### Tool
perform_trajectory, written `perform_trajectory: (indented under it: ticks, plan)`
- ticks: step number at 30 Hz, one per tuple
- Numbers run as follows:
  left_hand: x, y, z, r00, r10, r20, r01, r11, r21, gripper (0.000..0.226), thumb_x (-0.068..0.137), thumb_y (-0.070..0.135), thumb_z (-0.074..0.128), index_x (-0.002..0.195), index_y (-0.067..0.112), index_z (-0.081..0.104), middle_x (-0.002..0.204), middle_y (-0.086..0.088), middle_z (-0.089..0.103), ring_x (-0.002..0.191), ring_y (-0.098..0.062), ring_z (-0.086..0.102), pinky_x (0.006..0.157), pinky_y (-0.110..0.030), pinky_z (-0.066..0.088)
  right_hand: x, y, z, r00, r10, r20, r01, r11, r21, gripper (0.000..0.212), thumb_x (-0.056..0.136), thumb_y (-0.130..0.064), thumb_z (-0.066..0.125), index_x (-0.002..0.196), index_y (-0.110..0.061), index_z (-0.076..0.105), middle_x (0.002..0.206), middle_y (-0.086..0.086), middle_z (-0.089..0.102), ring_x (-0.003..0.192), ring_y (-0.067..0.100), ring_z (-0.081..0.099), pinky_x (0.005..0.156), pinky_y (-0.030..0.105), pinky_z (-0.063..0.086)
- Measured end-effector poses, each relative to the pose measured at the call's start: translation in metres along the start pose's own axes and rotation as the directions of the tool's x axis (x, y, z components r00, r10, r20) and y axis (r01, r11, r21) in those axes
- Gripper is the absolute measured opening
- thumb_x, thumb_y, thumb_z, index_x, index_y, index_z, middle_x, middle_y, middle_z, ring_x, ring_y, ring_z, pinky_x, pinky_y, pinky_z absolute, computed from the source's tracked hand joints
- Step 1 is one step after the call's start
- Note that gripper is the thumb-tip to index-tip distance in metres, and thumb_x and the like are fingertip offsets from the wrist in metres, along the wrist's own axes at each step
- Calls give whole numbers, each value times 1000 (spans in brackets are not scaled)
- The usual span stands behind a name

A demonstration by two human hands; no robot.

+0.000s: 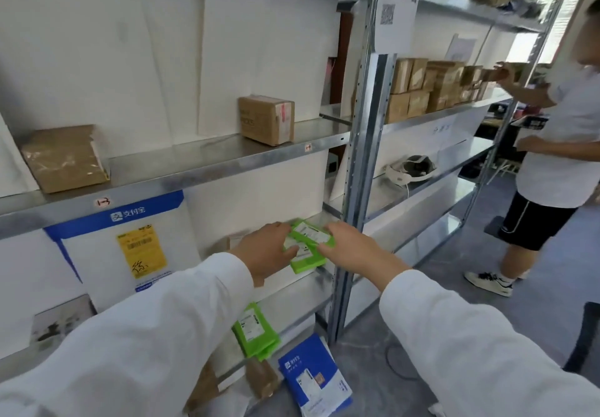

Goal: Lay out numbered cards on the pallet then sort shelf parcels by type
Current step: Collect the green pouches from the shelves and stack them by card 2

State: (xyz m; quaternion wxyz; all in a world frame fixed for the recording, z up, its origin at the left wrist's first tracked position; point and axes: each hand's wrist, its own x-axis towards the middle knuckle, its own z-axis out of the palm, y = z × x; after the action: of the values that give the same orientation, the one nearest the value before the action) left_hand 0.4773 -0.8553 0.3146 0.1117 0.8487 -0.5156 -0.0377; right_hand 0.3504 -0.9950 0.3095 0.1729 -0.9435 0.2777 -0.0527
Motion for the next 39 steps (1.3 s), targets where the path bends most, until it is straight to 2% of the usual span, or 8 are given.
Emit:
perform_trajectory:
  ticks: [5,11,15,26,31,34,36,39]
  plan:
    - [48,18,10,994,-112,21,112,994,-15,48,97,40,47,139,16,44,139,-4,49,125,-21,47,99,-31,38,37,51,-10,998,-57,-13,57,997,57,55,94,-44,50,140,-16,38,139,4,44,125,23,48,100,39,42]
    - [85,29,41,974,-224,34,225,974,-23,50,96,46,44,136,17,45,137,-4,51,122,-22,50,96,-34,41,73,95,0,992,-111,58,107,992,64,57,93,-46,51,138,-13,39,135,10,46,122,27,50,99,43,44]
    - [101,27,61,966,-251,62,254,967,-33,53,95,48,44,139,19,42,139,-3,49,126,-23,47,106,-40,37,97,111,5,989,-123,82,116,990,85,59,93,-46,51,140,-13,38,134,10,47,122,27,49,100,44,43]
    - [171,-16,90,943,-323,84,329,942,-70,51,95,50,44,133,17,46,133,-4,53,120,-24,50,99,-44,41,171,136,21,975,-141,173,135,990,44,56,95,-43,48,142,-16,35,138,5,45,125,23,47,100,39,43]
    - [203,-37,111,918,-387,91,396,909,-129,50,92,53,43,129,20,49,121,-1,60,109,-24,58,98,-47,42,225,142,24,968,-119,221,111,993,49,62,94,-44,49,147,-17,31,149,1,35,135,21,38,107,41,36]
    - [218,-54,126,933,-343,107,357,919,-167,46,92,54,45,132,32,45,106,3,67,96,-20,64,87,-37,48,255,142,34,960,-130,250,115,991,74,61,94,-44,48,146,-16,32,150,2,34,135,22,37,107,40,36]
    - [229,-62,129,926,-355,131,373,914,-158,43,94,51,47,128,26,48,106,0,66,94,-21,63,81,-32,48,269,144,45,952,-131,276,117,991,69,61,94,-43,49,145,-14,33,148,5,37,133,24,40,107,40,37]
    - [250,-76,133,890,-423,169,444,889,-115,49,95,53,45,125,15,51,116,-5,62,104,-24,60,87,-35,47,293,148,66,944,-114,309,96,993,74,60,93,-40,52,143,-11,35,143,7,41,128,24,44,105,39,39]
